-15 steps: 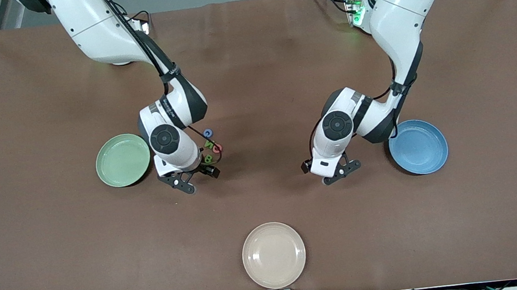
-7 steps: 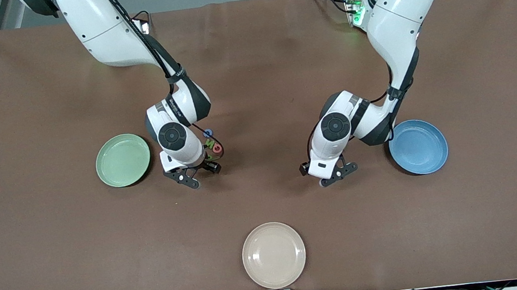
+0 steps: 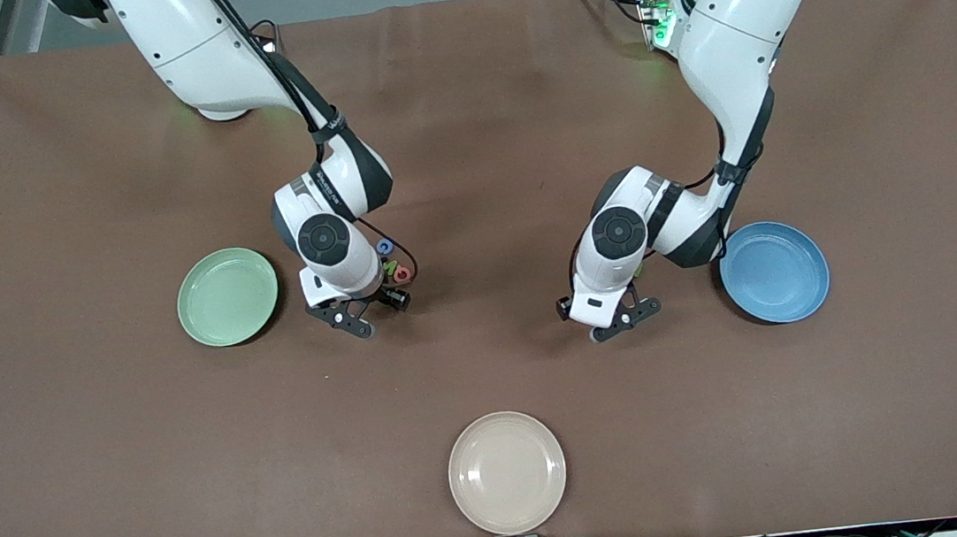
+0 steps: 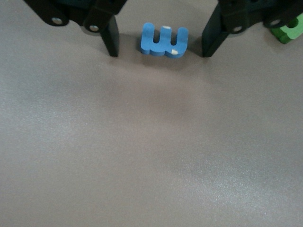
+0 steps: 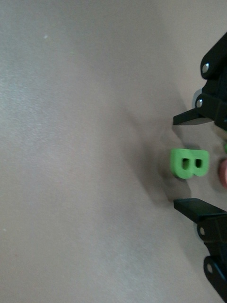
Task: Sort upper and lower case letters into plates
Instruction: 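Grasp the blue m with the left gripper while the right gripper grasps the B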
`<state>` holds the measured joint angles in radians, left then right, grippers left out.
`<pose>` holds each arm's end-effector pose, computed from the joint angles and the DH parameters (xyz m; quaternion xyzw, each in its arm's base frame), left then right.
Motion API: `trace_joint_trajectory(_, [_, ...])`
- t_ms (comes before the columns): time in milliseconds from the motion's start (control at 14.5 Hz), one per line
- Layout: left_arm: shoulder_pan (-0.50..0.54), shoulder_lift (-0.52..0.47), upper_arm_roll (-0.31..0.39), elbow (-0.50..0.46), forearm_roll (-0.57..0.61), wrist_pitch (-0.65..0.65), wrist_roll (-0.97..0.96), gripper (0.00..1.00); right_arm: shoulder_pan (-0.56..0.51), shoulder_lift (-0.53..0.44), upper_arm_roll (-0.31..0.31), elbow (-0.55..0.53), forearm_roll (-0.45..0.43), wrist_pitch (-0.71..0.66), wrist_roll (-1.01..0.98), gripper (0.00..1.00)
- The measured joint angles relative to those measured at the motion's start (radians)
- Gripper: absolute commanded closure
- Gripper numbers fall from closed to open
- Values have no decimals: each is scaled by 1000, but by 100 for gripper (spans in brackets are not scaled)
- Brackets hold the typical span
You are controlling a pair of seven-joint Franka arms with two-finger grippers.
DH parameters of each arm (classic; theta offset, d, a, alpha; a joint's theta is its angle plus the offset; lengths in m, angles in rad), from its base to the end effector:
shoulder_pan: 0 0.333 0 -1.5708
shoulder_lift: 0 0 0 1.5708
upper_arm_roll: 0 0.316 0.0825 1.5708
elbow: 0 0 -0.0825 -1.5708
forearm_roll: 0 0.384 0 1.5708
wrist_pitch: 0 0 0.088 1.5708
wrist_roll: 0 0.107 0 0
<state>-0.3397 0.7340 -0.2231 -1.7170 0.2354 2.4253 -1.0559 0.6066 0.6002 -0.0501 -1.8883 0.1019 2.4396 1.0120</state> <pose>0.5731 -0.3450 0.1698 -0.9829 -0.1842 -0.0018 0.0017 0.5327 0.3330 0.1816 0.9651 -0.2603 -0.0292 0.0042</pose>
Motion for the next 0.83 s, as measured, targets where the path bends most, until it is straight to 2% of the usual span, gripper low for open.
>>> trace_joint_trajectory(275, [0,-6,-2,-4,0,0,0,42,9,-10,0,-9,0,0,4,42])
trace_joint_trajectory(413, [0,-8,-3,-7,0,2,0,49,9,-10,-1,-12,0,0,5,43])
trace_joint_trajectory(551, [0,-12,-5,-11,0,2,0,61,9,-10,-1,-16,1,1,5,43])
trace_joint_trajectory(688, [0,-15,-7,-14,0,3,-1,69,9,-10,-2,-17,1,1,5,52])
trace_joint_trajectory(826, [0,-24,-9,-25,1,2,-1,73,9,-11,-2,-20,1,1,5,72])
